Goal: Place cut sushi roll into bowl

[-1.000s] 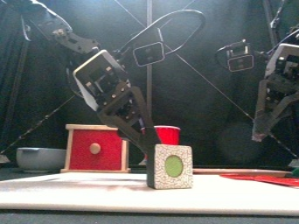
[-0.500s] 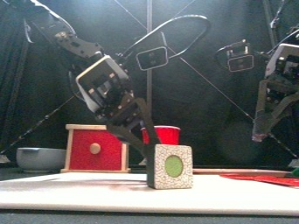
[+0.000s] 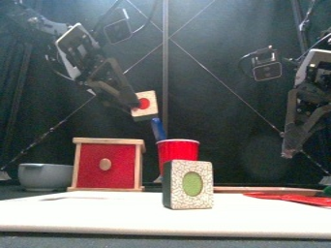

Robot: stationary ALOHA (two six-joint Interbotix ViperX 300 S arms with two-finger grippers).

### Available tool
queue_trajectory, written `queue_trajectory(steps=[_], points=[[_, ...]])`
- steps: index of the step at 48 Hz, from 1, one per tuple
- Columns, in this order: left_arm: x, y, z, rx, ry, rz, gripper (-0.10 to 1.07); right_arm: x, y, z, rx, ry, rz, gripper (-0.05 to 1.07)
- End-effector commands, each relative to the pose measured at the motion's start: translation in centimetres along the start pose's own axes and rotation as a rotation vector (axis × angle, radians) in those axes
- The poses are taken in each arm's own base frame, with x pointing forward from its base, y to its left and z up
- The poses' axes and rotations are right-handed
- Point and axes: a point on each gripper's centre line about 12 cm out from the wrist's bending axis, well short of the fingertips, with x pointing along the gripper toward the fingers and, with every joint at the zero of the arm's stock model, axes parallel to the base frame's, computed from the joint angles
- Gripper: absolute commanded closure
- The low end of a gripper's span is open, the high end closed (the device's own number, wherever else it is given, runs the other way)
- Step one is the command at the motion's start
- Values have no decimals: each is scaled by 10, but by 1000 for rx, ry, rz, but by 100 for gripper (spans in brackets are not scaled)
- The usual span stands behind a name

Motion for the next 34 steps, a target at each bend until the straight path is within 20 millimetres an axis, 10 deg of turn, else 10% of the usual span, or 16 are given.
queue_trajectory(steps=[1,19,34], points=[[-30,14,5,-16,-98,47,42,-3,3,2,3,-9,15,23],[-131,92,-70,-312,-291,426,42,-3,2,5,5,-14,12,23],[-154,119,-122,-510,-244,638,42,-3,3,5,8,-16,16,23]])
